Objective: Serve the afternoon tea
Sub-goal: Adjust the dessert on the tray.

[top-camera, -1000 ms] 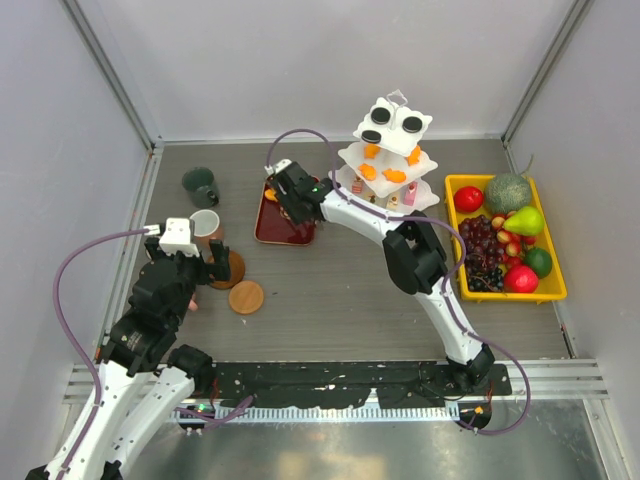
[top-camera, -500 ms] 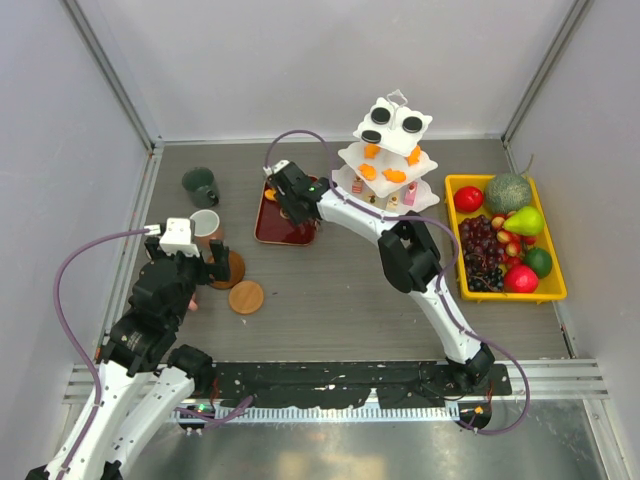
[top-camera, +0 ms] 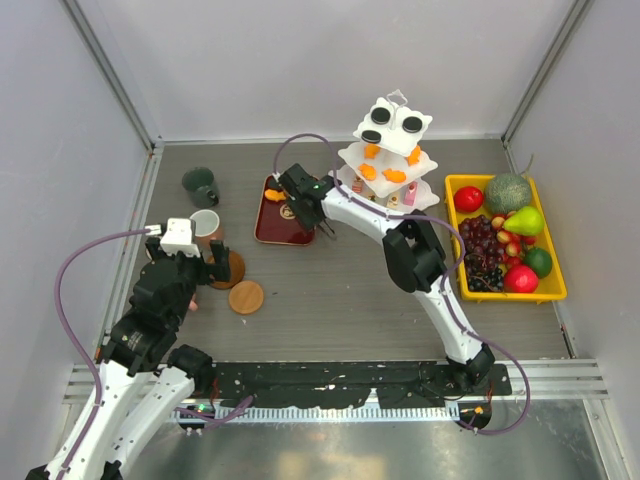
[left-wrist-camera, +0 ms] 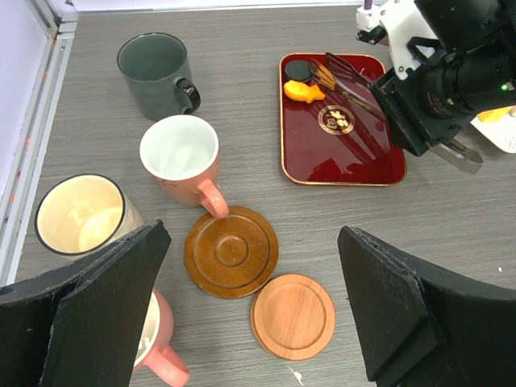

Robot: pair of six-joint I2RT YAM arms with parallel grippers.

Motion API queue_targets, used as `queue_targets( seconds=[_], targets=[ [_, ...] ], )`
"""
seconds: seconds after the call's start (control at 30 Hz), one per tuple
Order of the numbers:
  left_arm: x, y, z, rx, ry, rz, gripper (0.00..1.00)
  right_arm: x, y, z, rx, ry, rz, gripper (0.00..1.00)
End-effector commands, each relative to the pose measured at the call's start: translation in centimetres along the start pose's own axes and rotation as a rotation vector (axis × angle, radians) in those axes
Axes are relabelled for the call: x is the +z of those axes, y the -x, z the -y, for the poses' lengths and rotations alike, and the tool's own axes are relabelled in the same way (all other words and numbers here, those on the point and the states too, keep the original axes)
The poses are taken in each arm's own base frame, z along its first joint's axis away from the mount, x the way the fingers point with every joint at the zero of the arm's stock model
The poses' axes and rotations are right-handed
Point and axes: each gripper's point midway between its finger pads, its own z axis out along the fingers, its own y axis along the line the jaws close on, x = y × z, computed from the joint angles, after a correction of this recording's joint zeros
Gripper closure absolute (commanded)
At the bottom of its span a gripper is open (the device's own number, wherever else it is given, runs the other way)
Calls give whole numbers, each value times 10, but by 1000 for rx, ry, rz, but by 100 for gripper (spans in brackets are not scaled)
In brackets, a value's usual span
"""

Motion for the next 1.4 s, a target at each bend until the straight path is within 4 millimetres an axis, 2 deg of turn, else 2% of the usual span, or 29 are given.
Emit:
queue_targets(
  seconds=[0.0, 0.17, 0.4, 0.57, 0.73, 0.93, 1.13, 1.37],
  targets=[
    [1, 12, 0, -9, 2, 47, 1, -56, 34, 22, 54, -14, 114, 54],
    [2, 11, 0, -8, 3, 44, 1, -60, 43, 18, 39, 25, 149, 54],
    [2, 10, 1, -8, 1, 42, 1, -50, 41, 4, -12, 75, 139, 54],
    [2, 11, 1, -9, 0, 45, 1, -51, 37, -7, -47, 101, 129, 55],
    [1, 11, 1, -9, -2, 46, 1, -70, 29, -22, -86, 133, 132, 55],
    [1, 12, 1, -10, -2, 49, 1, -95, 13, -30, -88, 171, 137, 55],
    [0, 13, 0, -12, -1, 53, 1, -112, 18, -17, -62, 125, 177, 55],
    [0, 13, 0, -12, 2, 54, 1, -107, 37, 13, -4, 11, 218, 55]
  ],
)
